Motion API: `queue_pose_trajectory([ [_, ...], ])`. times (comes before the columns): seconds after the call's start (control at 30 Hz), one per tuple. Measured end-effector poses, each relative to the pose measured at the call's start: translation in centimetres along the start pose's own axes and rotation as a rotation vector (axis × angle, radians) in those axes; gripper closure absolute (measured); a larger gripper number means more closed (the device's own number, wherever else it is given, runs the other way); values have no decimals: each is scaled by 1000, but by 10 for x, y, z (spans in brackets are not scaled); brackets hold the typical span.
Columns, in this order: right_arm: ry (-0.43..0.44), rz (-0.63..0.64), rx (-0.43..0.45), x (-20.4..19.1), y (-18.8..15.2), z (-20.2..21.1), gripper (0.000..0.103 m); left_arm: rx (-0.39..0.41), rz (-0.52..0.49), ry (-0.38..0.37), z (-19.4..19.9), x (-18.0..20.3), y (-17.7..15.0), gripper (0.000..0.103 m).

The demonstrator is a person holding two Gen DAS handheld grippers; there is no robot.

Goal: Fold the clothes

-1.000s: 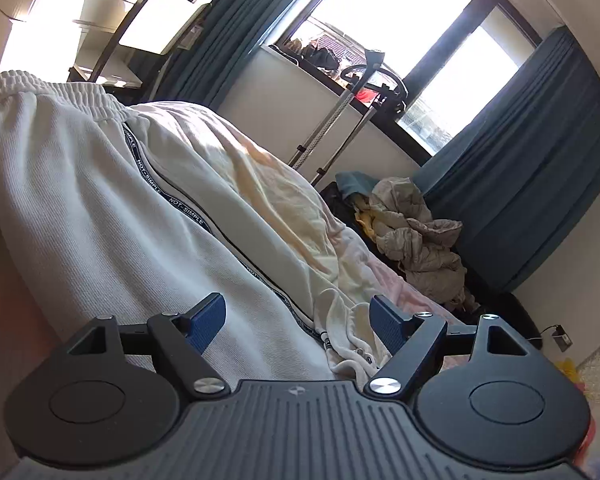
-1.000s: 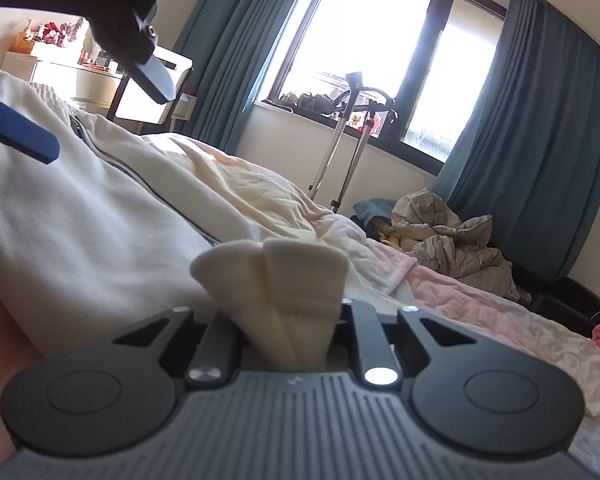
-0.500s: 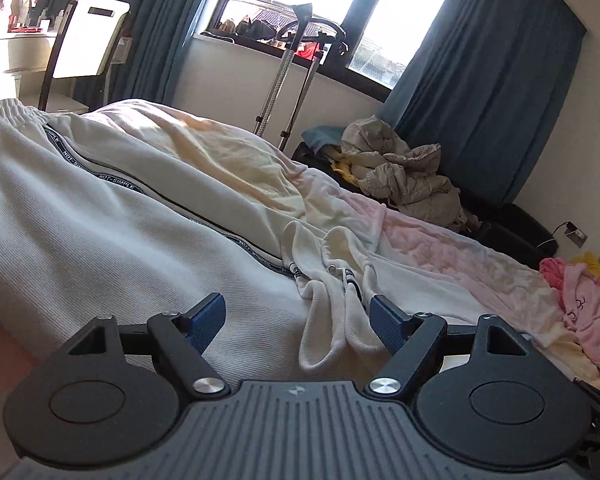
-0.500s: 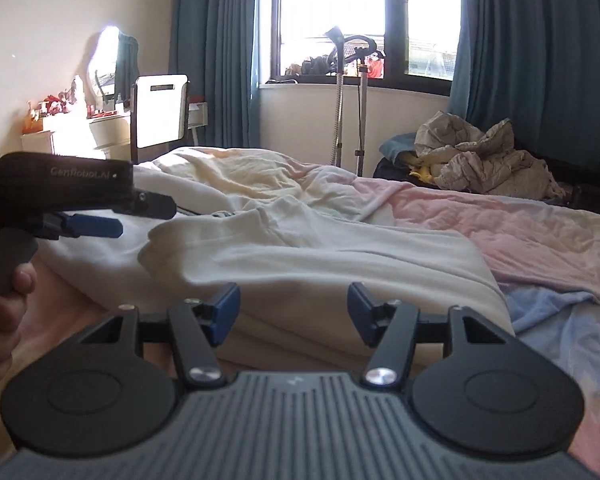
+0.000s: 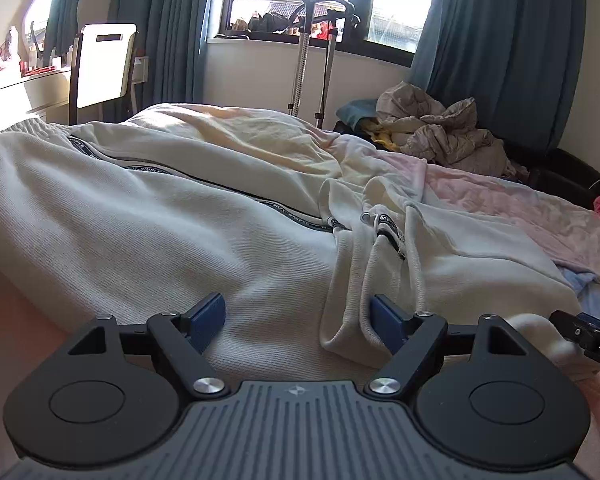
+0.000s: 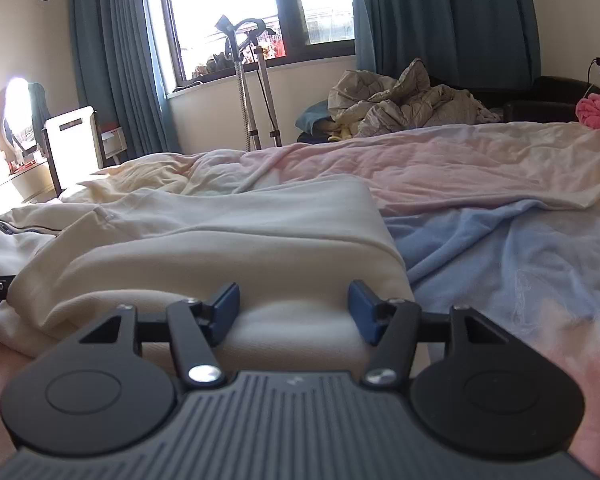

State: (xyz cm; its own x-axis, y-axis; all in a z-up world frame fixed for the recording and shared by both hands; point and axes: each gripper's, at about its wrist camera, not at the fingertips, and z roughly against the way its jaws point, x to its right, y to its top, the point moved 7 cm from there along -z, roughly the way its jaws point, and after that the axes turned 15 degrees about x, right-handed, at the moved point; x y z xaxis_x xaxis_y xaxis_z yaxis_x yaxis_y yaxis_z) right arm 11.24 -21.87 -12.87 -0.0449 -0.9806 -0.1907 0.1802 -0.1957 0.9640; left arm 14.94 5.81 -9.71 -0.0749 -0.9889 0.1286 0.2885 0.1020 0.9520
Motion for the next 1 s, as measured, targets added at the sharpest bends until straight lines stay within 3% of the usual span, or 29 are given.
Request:
queue_pose_trajectory([
  [0.33, -3, -6, -30, 1, 1, 1, 41, -7, -39, 50, 9, 5, -3, 21],
  [0.53, -15, -18, -51, -1, 3, 0, 41, 123, 5, -43, 25, 15, 16, 18],
  [0.8, -13, -21, -40, 0, 6, 1, 41, 62, -16, 1, 6, 10, 3, 17],
  [0.87, -3, -97, 34, 8, 19, 8, 41, 43, -5, 7, 2, 7, -2, 17],
  [1.0, -43, -409, 109, 56, 39, 12, 40, 37, -2, 11, -1, 5, -4, 15],
])
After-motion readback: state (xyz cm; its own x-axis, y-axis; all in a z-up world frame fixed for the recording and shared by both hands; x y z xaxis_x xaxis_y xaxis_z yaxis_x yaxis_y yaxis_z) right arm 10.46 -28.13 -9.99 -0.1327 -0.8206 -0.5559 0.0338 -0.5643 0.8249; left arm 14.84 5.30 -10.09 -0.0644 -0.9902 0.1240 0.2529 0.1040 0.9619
